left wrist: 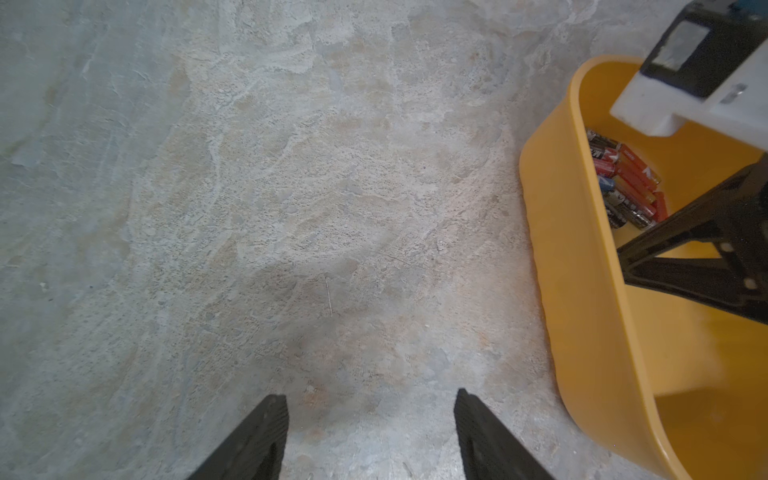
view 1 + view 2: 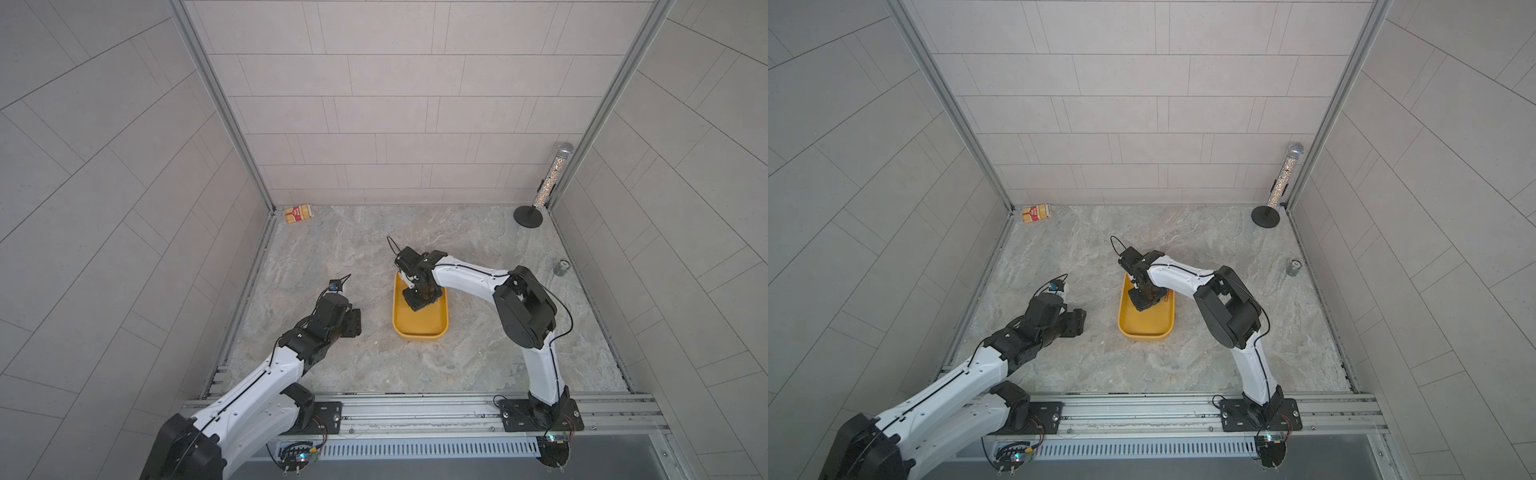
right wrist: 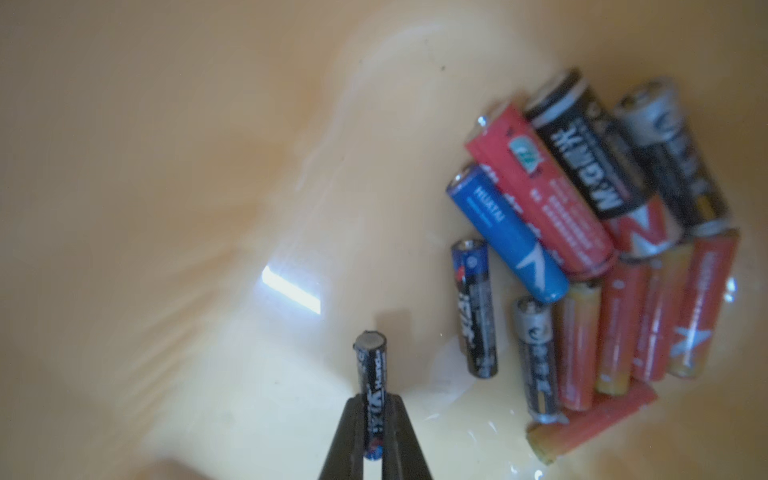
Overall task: Take the batteries out of the storage box
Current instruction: Pick up the battery from the storage box, then place the battery at the center of the board.
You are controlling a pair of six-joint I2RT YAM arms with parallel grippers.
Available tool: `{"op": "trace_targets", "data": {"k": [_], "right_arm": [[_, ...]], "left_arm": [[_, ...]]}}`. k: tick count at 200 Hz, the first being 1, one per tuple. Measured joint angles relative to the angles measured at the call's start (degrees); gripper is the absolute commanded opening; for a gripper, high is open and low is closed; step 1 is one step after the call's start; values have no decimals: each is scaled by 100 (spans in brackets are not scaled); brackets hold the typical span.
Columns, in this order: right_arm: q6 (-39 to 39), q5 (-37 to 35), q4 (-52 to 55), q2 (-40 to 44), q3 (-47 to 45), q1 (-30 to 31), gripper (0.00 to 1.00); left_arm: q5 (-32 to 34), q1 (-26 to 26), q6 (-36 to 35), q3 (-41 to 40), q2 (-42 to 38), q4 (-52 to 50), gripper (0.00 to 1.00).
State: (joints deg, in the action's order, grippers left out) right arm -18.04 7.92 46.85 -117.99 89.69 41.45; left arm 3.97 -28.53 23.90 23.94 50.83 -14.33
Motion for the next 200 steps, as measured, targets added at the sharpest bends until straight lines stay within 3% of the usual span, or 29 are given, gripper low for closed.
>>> {"op": "trace_targets", "data": {"k": [18, 56, 96, 155, 200], "right_arm": [[0, 133, 72, 245, 0, -39, 13], [-7, 487, 120, 702, 9, -168, 3], [-48, 688, 94, 1137, -236, -527, 2], [-48, -31, -4, 1436, -881, -2162, 2], [-87, -396, -199, 914, -1093, -2365, 4]], "left_arm": [[2, 0, 0, 0, 0, 0, 71], [13, 0, 0, 0, -4, 0, 72], [7, 0, 0, 0, -11, -2, 72], [44, -348, -66, 264, 487, 31, 72], [107, -378, -120, 278, 621, 59, 72]]}}
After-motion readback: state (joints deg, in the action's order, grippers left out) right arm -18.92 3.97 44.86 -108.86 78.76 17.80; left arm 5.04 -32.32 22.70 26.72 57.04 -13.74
